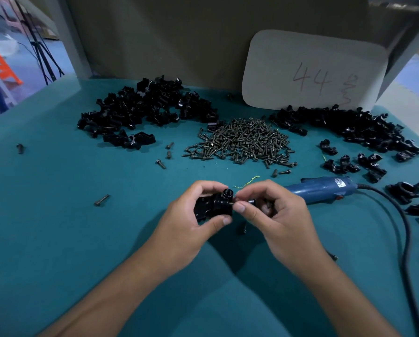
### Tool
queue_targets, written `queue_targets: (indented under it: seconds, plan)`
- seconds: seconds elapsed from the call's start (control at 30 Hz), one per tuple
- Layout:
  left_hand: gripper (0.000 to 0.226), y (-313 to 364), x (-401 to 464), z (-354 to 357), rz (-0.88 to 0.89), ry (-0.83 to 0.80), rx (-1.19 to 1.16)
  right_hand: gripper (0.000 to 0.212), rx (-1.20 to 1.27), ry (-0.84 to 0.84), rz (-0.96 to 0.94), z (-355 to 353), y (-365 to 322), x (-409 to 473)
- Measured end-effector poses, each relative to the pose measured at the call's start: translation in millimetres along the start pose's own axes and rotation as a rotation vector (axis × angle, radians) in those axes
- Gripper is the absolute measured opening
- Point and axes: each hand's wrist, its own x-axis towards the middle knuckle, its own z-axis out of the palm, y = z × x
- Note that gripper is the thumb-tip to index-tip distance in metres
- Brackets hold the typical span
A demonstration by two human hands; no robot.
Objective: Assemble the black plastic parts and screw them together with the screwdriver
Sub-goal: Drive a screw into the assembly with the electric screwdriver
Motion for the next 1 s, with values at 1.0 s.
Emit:
queue_targets:
  seconds: [1.0]
  plan:
    - [0.033,-0.1,-0.6,1.6,0.053,0.087,0.070,0.018,-0.109,0.017,0.014,7.4,-2.1,-4.7]
